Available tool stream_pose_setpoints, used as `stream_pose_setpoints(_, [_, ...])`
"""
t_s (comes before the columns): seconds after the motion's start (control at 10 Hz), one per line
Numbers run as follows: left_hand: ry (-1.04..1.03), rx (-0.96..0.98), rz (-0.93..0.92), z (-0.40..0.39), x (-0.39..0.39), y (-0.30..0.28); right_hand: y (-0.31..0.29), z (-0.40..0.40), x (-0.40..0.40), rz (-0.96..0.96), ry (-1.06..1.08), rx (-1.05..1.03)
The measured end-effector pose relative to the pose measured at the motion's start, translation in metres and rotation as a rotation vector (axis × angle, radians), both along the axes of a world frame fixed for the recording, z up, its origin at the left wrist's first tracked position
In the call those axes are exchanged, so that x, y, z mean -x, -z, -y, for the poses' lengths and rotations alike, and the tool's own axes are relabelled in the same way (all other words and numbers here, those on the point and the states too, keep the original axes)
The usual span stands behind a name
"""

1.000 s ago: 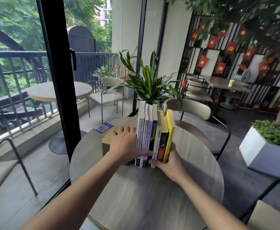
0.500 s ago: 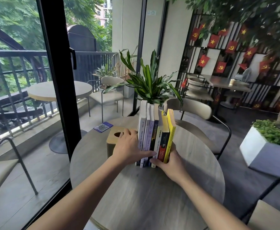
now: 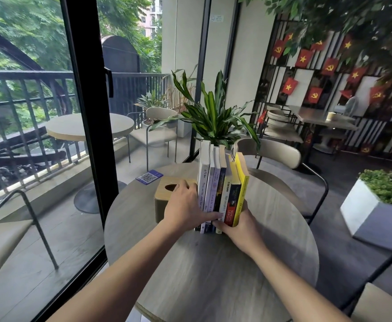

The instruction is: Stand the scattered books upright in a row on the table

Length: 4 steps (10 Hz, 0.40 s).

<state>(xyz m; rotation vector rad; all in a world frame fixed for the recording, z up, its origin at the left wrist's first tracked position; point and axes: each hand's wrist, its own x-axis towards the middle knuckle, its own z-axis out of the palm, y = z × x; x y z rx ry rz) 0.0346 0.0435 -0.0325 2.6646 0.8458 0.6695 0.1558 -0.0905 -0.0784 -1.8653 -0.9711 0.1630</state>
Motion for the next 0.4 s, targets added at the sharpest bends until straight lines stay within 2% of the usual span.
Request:
stream_pose_setpoints(0.2, [-0.046,-0.210,-0.066,0.008,0.013,0.001,-0.009,0.014,0.004,-0.002,-0.009,0.011])
stream_pose_setpoints(0.3, [-0.089,-0.236,0.079,0.014,0.023,0.004,-0.013,0.026,0.008,0.020,0.074,0.037])
stream_pose_setpoints(0.4, [-0.100,-0.216,0.306,0.023,0.030,0.005,-0.019,0.037,0.012,0.069,0.228,-0.113])
